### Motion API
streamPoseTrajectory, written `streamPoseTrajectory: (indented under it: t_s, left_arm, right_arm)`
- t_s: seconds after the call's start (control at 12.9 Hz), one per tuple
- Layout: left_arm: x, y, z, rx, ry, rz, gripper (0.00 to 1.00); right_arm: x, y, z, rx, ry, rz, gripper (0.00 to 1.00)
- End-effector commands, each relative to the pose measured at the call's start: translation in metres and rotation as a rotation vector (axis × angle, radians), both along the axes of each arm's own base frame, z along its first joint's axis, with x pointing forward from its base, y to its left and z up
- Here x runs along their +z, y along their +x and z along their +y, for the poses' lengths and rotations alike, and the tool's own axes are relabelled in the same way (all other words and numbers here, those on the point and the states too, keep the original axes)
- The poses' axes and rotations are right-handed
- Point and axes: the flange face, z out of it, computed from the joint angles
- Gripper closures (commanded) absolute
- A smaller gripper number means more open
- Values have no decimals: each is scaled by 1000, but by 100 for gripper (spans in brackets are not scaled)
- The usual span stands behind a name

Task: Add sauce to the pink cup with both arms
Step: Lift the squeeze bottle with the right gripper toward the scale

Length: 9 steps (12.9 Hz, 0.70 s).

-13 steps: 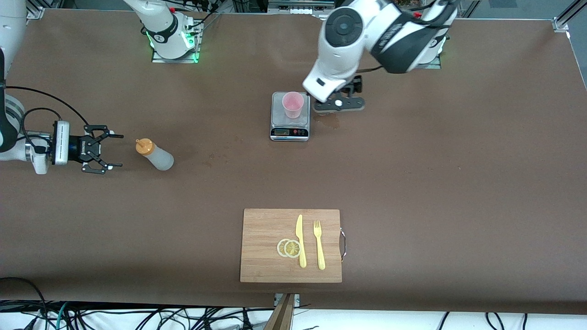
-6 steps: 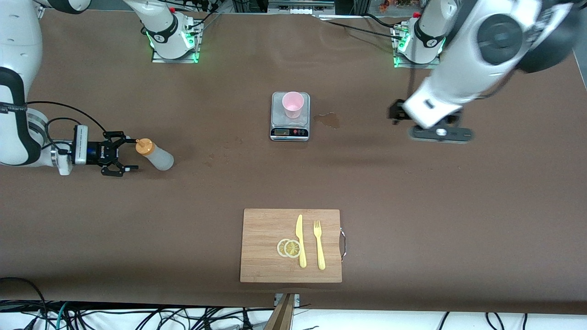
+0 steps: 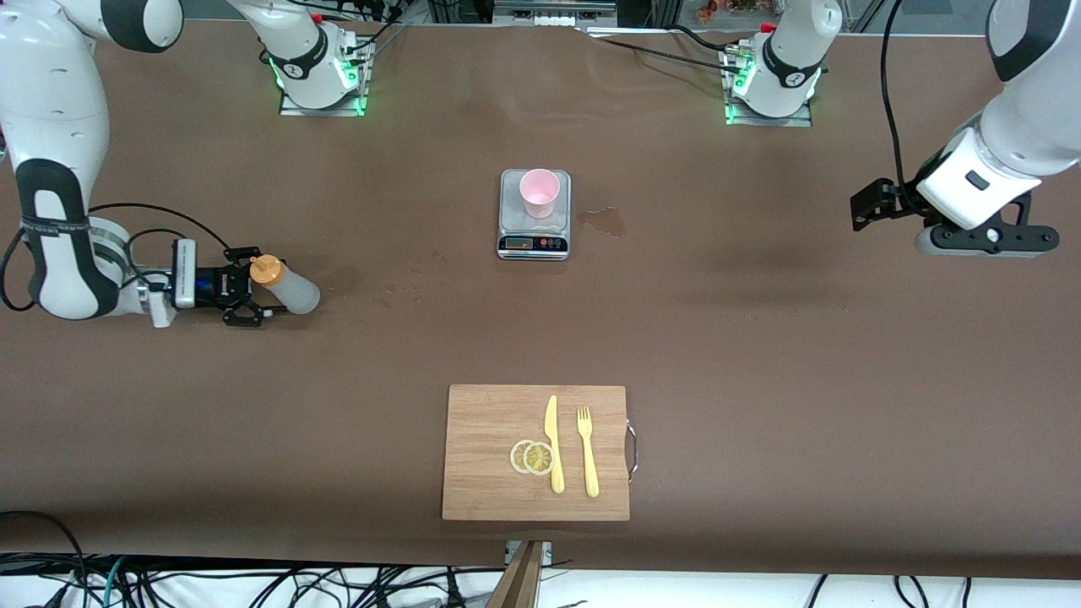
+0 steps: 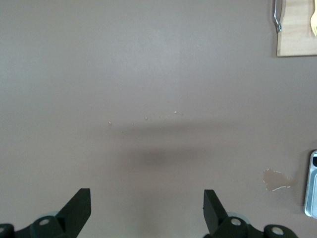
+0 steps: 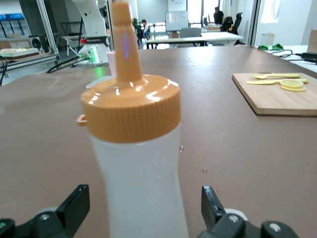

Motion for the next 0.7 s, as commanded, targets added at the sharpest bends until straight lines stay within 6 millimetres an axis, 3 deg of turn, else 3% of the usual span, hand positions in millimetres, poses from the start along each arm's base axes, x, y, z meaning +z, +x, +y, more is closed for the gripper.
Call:
streamPoseTrajectory:
  t_s: [0.0, 0.16, 0.23, 0.31, 0.54, 0.62]
  left_arm:
    - [3, -12, -8, -6, -11, 4, 0]
    - [4, -12, -8, -7, -13, 4, 0]
    - [4, -12, -6, -9, -13, 6, 0]
    - [5, -11, -4, -7, -14, 4, 0]
    - [2, -13, -7, 1, -59, 34, 0]
    - [3, -13, -9, 7, -77, 35, 0]
  right_arm:
    - [-4, 3, 16, -1, 48, -11, 0]
    - [-7, 3, 23, -1, 55, -1, 5]
    - [-7, 3, 24, -2, 55, 3, 15]
    - [-7, 3, 27, 0, 54, 11, 27]
    - [-2, 6, 32, -3, 48, 58, 81]
    - [1, 9, 35, 5, 46, 51, 94]
